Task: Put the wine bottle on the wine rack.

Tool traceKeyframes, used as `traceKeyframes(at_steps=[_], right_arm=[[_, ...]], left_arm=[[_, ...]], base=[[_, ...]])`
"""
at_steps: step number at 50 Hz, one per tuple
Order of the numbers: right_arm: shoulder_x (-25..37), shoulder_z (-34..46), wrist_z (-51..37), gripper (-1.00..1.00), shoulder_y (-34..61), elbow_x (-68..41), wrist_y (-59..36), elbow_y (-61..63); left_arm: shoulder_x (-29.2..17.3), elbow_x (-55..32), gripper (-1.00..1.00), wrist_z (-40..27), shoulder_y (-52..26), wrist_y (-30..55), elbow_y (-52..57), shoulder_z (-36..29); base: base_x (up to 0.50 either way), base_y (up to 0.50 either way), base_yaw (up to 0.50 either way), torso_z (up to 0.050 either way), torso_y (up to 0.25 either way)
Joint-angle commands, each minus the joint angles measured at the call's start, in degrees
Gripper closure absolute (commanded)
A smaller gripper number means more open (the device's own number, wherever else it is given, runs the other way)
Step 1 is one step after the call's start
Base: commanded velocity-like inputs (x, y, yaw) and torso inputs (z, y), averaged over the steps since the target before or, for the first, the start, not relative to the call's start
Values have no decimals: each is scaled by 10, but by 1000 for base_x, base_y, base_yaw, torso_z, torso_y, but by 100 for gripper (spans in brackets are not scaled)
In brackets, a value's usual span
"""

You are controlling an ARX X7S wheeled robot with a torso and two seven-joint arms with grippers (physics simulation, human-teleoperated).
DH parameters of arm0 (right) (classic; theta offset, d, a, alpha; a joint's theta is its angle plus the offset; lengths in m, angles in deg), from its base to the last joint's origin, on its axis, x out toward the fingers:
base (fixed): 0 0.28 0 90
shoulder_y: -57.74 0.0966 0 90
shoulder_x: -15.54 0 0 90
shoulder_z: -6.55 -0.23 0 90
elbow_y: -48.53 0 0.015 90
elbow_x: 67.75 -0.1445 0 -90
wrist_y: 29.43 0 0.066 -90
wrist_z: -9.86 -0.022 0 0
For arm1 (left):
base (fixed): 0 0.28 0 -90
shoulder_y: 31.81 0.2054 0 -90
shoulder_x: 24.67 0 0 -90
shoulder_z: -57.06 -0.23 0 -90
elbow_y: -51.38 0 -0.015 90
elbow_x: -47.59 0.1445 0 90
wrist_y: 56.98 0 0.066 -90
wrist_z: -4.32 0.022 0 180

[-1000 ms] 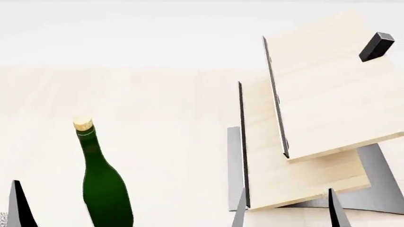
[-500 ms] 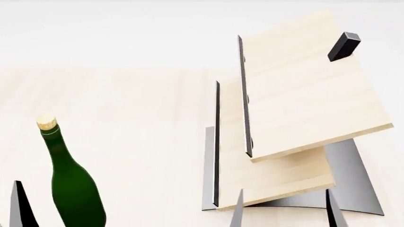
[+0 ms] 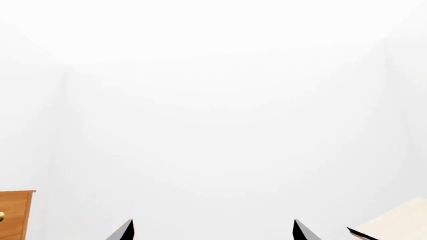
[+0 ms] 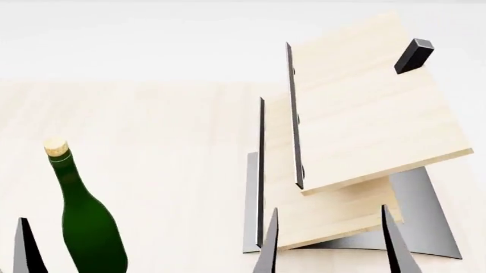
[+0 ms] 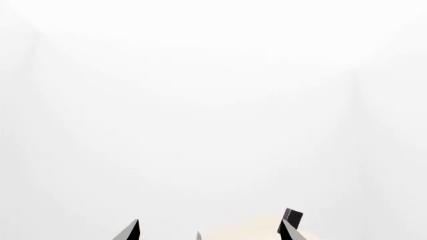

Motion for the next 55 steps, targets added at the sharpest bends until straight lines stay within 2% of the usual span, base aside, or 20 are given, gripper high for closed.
traceKeyframes(at_steps=[1,10,13,15,19,22,23,24,26,37,40,42,45,46,48,49,55], right_arm=[[-21,20,18,-100,89,17,-93,37],[-39,60,44,-100,193,61,-193,26],[-52,50,64,-100,234,31,-226,18],[-51,58,61,-100,257,53,-234,7],[-65,40,94,-100,309,4,-271,-20],[-49,56,115,-100,347,16,-286,-59],[-59,32,129,-100,346,-35,-219,-83],[-53,40,120,-100,351,-9,-218,-89],[-45,53,145,-100,371,-10,-286,-86],[-56,44,230,-100,452,-105,-387,-125],[-55,43,262,-100,487,-136,-444,-136],[-59,25,295,-100,514,-181,-498,-153],[-61,6,319,-100,531,-217,-528,-154],[-59,-5,339,-100,544,-250,-572,-138],[-58,-8,336,-100,553,-250,-574,-136],[-61,-24,350,-100,569,-280,-615,-131],[-72,-61,391,-100,630,-359,-720,-160]], left_arm=[[-2,-1,-100,-1,-3,2,-3,-2],[-5,-5,-100,-5,-4,1,-4,1],[-5,-3,-100,-5,-4,3,-4,-1],[-6,-4,-100,-5,-5,2,-5,-1],[-7,-5,-100,-7,-5,-1,-8,1],[-8,-6,-100,-7,-5,-1,-8,0],[-8,-5,-100,-7,-5,-1,-7,0],[-8,-6,-100,-8,-4,-1,-7,0],[-9,-7,-100,-8,-4,-1,-7,1],[-11,-9,-100,-11,-5,-2,-8,2],[-12,-11,-100,-13,-5,-2,-9,4],[-12,-11,-100,-13,-6,-4,-12,3],[-13,-10,-100,-13,-6,-2,-9,2],[-13,-10,-100,-13,-6,-3,-10,1],[-13,-10,-100,-13,-7,-2,-10,0],[-13,-9,-100,-13,-7,-1,-9,0],[-14,-10,-100,-14,-6,-1,-8,-1]], base=[[0,0,0,0,0],[0,0,0,0,0],[0,0,0,0,0],[0,0,0,0,0],[0,0,0,0,0],[0,0,0,0,0],[0,0,0,0,0],[0,0,0,0,0],[0,0,0,0,0],[0,0,0,0,0],[0,0,0,0,0],[0,0,0,0,0],[0,0,0,0,0],[0,0,0,0,0],[0,0,0,0,0],[0,0,0,0,0],[0,0,0,0,0]])
